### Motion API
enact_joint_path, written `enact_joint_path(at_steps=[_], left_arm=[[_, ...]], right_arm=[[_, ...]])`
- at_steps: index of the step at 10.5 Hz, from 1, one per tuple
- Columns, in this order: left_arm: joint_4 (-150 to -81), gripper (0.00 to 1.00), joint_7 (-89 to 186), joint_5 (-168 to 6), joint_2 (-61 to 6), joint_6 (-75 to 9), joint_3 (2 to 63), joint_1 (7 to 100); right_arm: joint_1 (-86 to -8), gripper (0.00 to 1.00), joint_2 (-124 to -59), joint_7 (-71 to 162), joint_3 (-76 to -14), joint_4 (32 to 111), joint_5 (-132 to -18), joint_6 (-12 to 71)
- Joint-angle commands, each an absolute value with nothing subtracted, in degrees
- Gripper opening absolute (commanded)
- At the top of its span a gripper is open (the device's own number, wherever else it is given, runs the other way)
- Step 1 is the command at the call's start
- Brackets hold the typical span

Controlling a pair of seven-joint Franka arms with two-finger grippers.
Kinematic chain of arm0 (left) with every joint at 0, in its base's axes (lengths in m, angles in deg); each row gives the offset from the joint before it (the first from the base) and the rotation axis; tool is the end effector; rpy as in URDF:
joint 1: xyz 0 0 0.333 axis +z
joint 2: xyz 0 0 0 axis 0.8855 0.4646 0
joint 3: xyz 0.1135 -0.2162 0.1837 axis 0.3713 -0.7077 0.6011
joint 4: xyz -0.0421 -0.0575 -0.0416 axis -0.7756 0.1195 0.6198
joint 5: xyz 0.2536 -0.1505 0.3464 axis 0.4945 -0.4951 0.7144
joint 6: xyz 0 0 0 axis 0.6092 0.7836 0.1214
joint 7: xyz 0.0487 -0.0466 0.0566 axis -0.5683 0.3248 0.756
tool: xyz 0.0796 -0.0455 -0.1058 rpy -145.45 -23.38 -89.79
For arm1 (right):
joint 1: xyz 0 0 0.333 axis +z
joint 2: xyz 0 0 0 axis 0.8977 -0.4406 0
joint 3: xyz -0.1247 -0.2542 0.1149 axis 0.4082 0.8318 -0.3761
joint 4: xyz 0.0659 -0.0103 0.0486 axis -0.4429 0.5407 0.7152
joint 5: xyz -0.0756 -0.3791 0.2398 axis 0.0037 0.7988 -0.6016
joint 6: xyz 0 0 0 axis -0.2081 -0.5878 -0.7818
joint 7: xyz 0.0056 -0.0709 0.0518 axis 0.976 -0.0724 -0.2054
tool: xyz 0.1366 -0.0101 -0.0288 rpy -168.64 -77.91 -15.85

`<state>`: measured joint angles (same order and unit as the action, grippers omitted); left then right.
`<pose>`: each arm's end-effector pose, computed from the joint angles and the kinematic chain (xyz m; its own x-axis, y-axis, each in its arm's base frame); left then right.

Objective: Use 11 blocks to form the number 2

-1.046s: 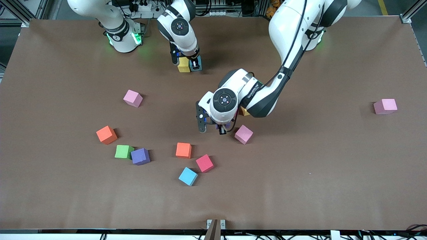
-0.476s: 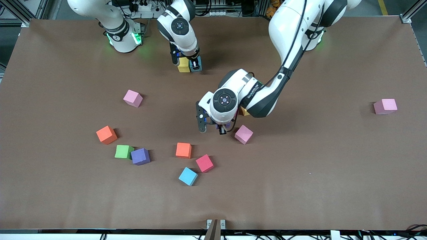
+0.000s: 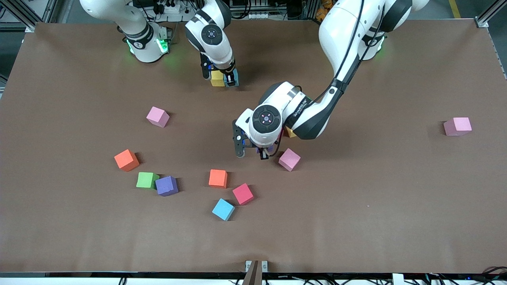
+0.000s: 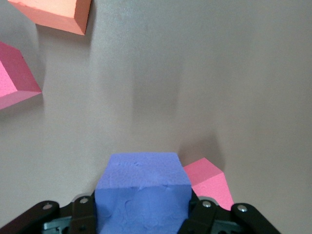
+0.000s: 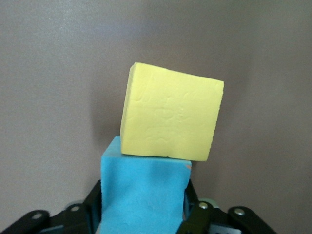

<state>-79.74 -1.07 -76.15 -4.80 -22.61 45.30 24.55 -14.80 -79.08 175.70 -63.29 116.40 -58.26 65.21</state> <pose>0.5919 -0.5422 0.2355 0.1159 -0.9930 0.0221 -0.9805 -0.1108 0.1624 0.2267 0.4326 0.1063 0.1418 -0.9843 -0.1048 -0.9708 -0.1590 0.1794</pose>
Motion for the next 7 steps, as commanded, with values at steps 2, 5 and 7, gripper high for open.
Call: enact_joint_path(at_steps=[2, 5, 7], left_arm=[[-81.0, 0.0, -1.8, -75.4, -5.9, -23.1, 45.5, 24.5], [-81.1, 0.0, -1.8, -75.5, -5.6, -23.4, 45.5, 24.4], [-81.0, 0.0, -1.6, -75.5, -5.6, -23.4, 45.5, 24.4]], right_arm=[[-15.5, 1.0, -79.3, 175.8, -63.6, 116.8, -55.5, 66.0], [-15.5, 1.0, -79.2, 175.9, -63.6, 116.6, -55.5, 66.0], [-15.5, 1.0, -78.6, 176.2, -63.6, 116.2, -55.4, 65.7]])
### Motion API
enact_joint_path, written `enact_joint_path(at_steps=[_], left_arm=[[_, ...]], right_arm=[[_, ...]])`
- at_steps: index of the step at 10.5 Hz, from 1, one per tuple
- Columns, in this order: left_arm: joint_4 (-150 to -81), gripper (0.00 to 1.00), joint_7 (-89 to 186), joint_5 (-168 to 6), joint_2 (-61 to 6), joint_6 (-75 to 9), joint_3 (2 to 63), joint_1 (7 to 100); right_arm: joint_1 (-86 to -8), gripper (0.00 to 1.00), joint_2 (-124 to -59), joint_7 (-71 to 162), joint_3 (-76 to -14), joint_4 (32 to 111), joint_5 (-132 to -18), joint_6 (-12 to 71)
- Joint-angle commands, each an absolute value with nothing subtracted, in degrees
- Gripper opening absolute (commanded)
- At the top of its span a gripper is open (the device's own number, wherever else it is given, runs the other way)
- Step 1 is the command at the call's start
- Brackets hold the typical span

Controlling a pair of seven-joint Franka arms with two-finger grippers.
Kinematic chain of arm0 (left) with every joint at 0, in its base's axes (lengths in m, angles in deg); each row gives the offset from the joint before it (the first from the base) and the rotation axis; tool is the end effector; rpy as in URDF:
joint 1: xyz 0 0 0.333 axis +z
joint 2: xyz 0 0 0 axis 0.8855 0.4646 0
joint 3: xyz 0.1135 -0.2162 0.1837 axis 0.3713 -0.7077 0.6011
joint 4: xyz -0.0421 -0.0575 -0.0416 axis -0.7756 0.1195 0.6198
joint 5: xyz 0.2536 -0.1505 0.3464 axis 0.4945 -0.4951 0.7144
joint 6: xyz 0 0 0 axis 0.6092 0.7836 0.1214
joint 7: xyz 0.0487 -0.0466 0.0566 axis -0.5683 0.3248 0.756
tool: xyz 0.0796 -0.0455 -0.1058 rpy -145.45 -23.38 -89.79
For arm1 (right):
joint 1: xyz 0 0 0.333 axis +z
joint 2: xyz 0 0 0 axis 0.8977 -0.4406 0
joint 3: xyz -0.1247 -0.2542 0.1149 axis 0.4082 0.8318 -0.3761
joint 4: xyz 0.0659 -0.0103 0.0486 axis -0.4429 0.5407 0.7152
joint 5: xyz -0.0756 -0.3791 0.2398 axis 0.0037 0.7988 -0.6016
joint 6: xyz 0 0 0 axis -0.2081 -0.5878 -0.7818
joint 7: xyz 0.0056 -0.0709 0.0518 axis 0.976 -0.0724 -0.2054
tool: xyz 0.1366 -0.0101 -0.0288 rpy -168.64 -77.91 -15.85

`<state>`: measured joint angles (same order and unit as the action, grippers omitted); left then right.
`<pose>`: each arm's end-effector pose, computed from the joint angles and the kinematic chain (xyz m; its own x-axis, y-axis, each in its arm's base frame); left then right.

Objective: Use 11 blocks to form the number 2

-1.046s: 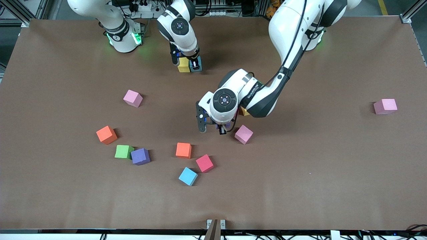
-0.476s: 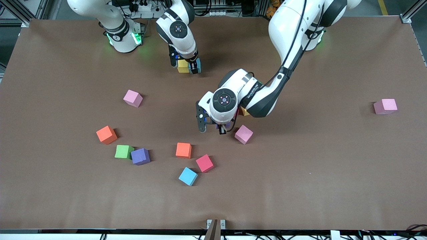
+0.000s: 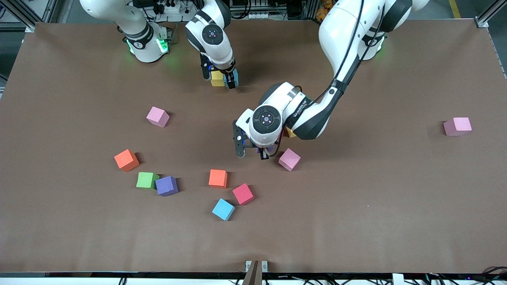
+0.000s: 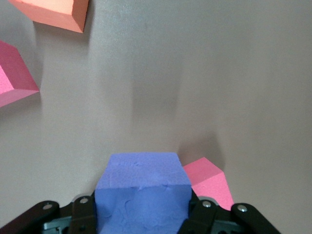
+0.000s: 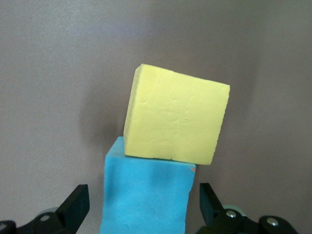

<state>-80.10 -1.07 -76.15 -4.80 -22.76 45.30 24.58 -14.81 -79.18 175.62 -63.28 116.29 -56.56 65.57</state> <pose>0.5912 -0.5413 0.2325 0.1164 -0.9930 0.0193 -0.9800 -0.1117 0.1648 0.2276 0.4338 0.1067 0.1695 -0.9802 -0.1020 -0.9691 -0.1846 0.1637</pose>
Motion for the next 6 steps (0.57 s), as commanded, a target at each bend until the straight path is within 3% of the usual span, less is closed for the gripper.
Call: enact_joint_path(at_steps=[1, 6], left_arm=[[-81.0, 0.0, -1.6, -75.7, -5.6, -23.4, 45.5, 24.4], [-81.1, 0.0, -1.6, -75.6, -5.8, -23.4, 45.5, 24.2]], right_arm=[[-15.5, 1.0, -78.3, 176.2, -63.6, 116.2, -55.4, 65.7], [-15.4, 1.0, -75.7, 176.5, -64.8, 115.0, -55.4, 59.9]])
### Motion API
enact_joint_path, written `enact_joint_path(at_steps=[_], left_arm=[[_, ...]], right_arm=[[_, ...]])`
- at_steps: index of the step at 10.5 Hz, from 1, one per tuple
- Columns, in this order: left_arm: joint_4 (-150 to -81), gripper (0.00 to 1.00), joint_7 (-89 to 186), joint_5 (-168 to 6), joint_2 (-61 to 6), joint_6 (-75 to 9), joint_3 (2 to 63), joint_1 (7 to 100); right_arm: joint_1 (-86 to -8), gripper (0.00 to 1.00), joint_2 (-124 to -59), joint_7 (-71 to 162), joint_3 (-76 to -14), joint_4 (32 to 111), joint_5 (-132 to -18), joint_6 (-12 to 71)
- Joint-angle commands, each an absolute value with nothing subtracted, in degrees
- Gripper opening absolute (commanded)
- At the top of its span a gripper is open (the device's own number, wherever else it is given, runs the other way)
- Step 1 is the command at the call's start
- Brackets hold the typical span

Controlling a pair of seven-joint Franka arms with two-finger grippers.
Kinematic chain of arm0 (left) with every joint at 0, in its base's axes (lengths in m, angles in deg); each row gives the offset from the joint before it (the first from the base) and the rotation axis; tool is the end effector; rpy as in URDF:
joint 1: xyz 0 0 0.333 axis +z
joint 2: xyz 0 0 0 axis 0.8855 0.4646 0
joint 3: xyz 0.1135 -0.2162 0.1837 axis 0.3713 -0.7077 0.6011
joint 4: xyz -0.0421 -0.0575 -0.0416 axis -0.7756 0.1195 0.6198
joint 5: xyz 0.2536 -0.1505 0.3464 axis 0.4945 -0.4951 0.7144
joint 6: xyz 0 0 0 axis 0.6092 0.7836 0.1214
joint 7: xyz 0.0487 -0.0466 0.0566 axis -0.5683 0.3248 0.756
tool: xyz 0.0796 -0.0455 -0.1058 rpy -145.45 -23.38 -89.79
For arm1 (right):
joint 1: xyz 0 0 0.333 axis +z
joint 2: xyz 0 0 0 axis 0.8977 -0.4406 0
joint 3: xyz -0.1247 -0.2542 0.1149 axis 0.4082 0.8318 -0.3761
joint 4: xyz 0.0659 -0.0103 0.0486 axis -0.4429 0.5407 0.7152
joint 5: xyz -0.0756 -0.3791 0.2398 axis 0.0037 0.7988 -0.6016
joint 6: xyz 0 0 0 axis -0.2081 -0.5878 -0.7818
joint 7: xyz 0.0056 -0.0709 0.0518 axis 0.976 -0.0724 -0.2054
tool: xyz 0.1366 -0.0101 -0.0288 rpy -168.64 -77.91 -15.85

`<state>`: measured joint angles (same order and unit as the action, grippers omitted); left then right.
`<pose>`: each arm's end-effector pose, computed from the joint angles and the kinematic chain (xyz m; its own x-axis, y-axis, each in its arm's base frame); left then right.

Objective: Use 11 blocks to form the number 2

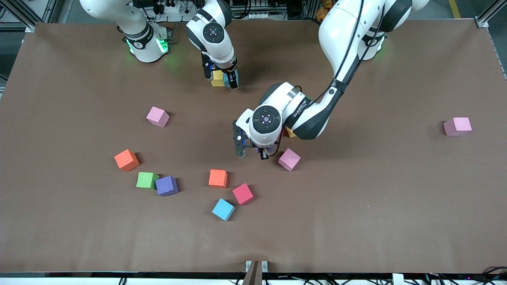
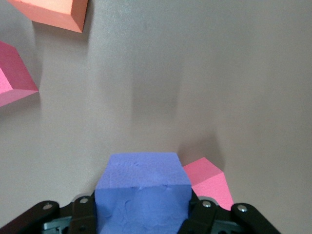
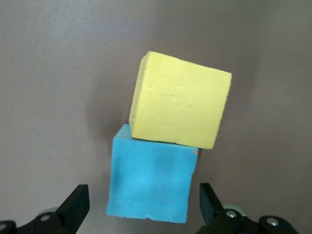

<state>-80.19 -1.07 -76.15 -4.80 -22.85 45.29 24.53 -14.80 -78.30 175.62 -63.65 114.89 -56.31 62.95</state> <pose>0.5906 -0.5418 0.2318 0.1155 -0.9931 0.0193 -0.9801 -0.1108 0.1648 0.2278 0.4444 0.1195 0.1858 -0.9770 -0.1047 -0.9641 -0.2019 0.1723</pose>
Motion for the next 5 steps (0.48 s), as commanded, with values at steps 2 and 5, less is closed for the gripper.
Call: enact_joint_path(at_steps=[2, 5], left_arm=[[-81.3, 0.0, -1.8, -75.5, -6.5, -22.1, 45.3, 24.3], [-81.2, 0.0, -0.7, -75.8, -7.3, -19.2, 45.0, 24.2]], right_arm=[[-15.5, 1.0, -74.9, 176.5, -64.7, 114.2, -55.4, 57.8], [-18.5, 1.0, -74.2, 176.2, -62.2, 111.5, -48.1, 51.0]])
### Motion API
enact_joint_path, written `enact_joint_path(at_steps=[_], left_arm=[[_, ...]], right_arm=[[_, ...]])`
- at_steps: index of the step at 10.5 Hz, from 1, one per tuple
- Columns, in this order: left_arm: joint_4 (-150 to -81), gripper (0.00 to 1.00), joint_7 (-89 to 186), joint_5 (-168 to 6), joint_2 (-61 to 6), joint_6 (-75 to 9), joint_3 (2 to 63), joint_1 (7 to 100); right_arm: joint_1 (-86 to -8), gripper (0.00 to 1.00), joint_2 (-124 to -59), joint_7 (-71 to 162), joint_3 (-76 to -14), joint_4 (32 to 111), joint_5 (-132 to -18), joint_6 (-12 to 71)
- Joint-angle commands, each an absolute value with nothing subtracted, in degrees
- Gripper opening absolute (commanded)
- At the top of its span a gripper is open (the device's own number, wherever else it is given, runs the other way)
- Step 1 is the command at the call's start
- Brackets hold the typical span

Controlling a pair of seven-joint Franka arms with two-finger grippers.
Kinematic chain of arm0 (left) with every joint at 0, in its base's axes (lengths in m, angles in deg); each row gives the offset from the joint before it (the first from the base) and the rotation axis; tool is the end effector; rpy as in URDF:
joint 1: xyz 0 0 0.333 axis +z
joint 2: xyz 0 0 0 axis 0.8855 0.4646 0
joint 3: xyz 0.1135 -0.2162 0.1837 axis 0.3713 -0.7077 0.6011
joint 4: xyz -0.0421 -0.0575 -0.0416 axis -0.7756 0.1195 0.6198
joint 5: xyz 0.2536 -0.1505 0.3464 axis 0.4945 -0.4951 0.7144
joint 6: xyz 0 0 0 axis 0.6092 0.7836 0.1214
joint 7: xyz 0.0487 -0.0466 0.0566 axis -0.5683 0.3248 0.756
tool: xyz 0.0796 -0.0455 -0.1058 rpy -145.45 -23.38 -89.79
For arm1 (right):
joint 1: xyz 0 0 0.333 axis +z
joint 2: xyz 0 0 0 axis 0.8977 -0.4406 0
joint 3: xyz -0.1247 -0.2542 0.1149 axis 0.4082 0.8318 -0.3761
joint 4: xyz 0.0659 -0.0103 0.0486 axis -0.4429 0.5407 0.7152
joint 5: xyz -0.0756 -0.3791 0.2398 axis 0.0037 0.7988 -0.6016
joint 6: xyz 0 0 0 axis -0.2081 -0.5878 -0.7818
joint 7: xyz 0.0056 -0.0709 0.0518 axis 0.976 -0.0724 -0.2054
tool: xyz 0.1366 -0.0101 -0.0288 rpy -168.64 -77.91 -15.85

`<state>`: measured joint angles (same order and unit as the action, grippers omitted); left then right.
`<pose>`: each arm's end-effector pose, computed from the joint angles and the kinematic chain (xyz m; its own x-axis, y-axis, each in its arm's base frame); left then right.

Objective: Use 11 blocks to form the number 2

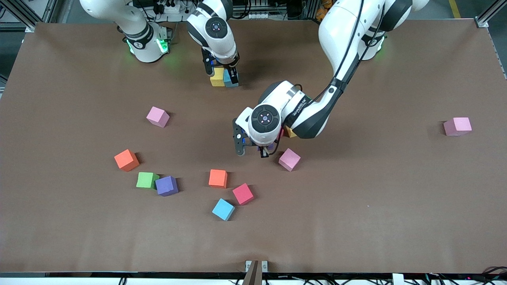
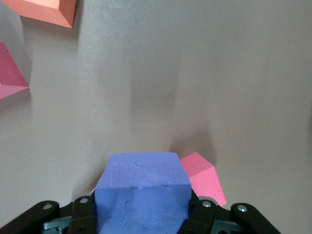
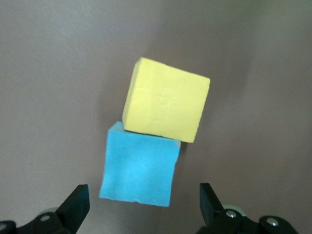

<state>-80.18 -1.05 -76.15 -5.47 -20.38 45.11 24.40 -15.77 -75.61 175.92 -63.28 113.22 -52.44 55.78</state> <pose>0.5838 -0.5414 0.2383 0.1060 -0.9944 -0.0018 -0.9768 -0.1044 0.1870 0.2384 0.4455 0.1441 0.2344 -0.9702 -0.0614 -0.9517 -0.2419 0.1894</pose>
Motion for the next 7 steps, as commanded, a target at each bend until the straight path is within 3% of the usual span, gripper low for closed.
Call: enact_joint_path(at_steps=[1, 3, 7], left_arm=[[-81.1, 0.0, 2.1, -75.4, -7.4, -19.2, 45.0, 24.1], [-81.3, 0.0, 4.0, -75.6, -10.6, -18.9, 44.8, 24.6], [-81.4, 0.0, 7.5, -75.9, -13.8, -13.3, 41.8, 24.0]], right_arm=[[-19.9, 1.0, -74.2, 175.8, -59.9, 109.1, -42.7, 47.6], [-24.6, 1.0, -74.6, 172.2, -59.4, 106.9, -37.2, 46.3], [-36.8, 1.0, -75.8, 154.8, -57.7, 101.1, -36.6, 46.1]])
